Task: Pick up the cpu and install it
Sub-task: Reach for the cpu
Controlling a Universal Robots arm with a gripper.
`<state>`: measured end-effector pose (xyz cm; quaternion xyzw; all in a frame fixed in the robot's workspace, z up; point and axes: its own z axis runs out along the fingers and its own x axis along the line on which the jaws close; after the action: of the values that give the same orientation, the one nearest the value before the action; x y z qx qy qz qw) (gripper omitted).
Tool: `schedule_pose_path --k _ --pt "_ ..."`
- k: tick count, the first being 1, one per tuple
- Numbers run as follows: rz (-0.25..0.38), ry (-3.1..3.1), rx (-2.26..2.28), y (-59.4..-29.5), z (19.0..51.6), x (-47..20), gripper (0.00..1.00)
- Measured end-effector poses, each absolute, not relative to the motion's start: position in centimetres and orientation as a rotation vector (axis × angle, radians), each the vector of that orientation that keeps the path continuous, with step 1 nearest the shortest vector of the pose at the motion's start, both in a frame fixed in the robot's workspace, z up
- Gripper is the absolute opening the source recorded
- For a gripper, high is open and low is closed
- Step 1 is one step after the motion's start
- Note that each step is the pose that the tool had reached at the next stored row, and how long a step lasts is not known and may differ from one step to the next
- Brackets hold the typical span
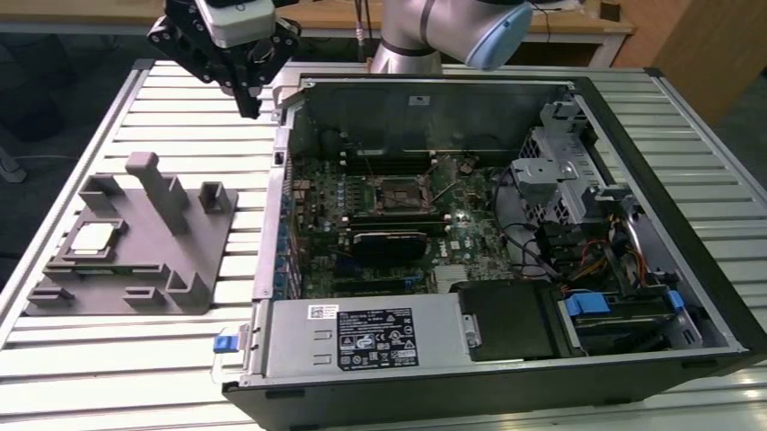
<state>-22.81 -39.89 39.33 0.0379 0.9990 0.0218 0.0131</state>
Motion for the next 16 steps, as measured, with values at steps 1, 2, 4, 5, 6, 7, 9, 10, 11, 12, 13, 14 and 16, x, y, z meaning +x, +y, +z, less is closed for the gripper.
schedule_pose_path --k 1,2,4,5,6,7,9,10,11,12,13,14,16 --pt "0.068 3.112 0.118 -39.9 39.3 -22.9 0.11" --pt "0.068 3.112 0.118 -39.9 39.3 -22.9 0.11" --pt "0.068 3.112 0.118 -39.9 39.3 -23.1 0.11" --pt "0.068 3.113 0.118 -39.9 39.3 -23.2 0.11" --pt "0.068 3.113 0.118 -39.9 39.3 -23.2 0.11" --pt "0.068 3.112 0.118 -39.9 39.3 -23.3 0.11" --pt "0.068 3.112 0.118 -39.9 39.3 -23.5 0.11" --pt "0.068 3.112 0.118 -39.9 39.3 -23.5 0.11" --pt "0.068 3.112 0.118 -39.9 39.3 -23.6 0.11" --pt "0.068 3.112 0.118 -39.9 39.3 -23.7 0.11" --pt "0.068 3.112 0.118 -39.9 39.3 -23.8 0.11" --pt "0.068 3.112 0.118 -39.9 39.3 -23.8 0.11" --pt "0.068 3.113 0.118 -39.9 39.3 -24.0 0.11"
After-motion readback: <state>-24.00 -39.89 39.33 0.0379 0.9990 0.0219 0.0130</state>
